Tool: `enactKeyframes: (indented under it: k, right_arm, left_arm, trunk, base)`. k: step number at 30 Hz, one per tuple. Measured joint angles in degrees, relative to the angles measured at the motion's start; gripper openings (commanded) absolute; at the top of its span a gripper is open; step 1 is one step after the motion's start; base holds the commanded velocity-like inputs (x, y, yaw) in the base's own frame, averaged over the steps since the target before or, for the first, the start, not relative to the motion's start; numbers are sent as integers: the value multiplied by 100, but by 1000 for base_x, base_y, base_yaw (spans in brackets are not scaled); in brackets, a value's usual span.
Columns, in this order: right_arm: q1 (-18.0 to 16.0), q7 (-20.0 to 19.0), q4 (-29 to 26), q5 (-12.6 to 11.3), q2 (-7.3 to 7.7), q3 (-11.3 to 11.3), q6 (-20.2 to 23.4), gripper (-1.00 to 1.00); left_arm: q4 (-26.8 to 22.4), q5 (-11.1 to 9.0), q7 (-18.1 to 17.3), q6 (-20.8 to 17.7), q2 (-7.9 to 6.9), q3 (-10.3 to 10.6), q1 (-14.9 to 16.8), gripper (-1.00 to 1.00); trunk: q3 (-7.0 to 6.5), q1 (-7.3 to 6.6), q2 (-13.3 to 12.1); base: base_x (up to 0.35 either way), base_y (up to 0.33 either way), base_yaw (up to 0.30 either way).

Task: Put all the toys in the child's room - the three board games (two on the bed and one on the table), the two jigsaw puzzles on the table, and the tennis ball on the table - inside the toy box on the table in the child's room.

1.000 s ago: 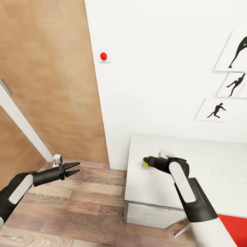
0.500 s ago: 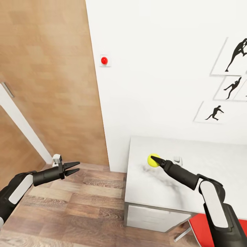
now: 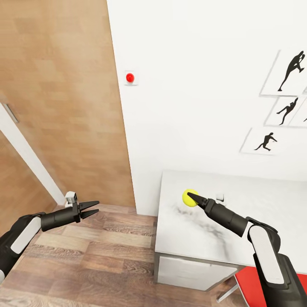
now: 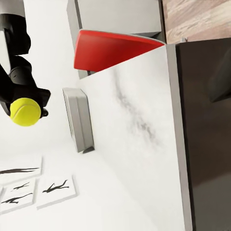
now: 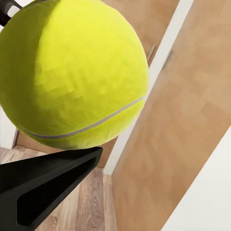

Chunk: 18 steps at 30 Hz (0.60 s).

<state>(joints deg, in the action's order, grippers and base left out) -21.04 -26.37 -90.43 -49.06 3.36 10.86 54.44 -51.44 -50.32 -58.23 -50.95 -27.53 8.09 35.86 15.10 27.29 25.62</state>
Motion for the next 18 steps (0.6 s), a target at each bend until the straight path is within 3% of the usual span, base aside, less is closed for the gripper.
enactKeyframes:
  k: [18]
  right_arm:
    - [16,-27,-1,-1,-7,5,-20,-100]
  left_arm:
    - [1,7,0,0,0,1,-2,100]
  trunk:
    - [-24,0,0]
  base:
    - [0,0,-21]
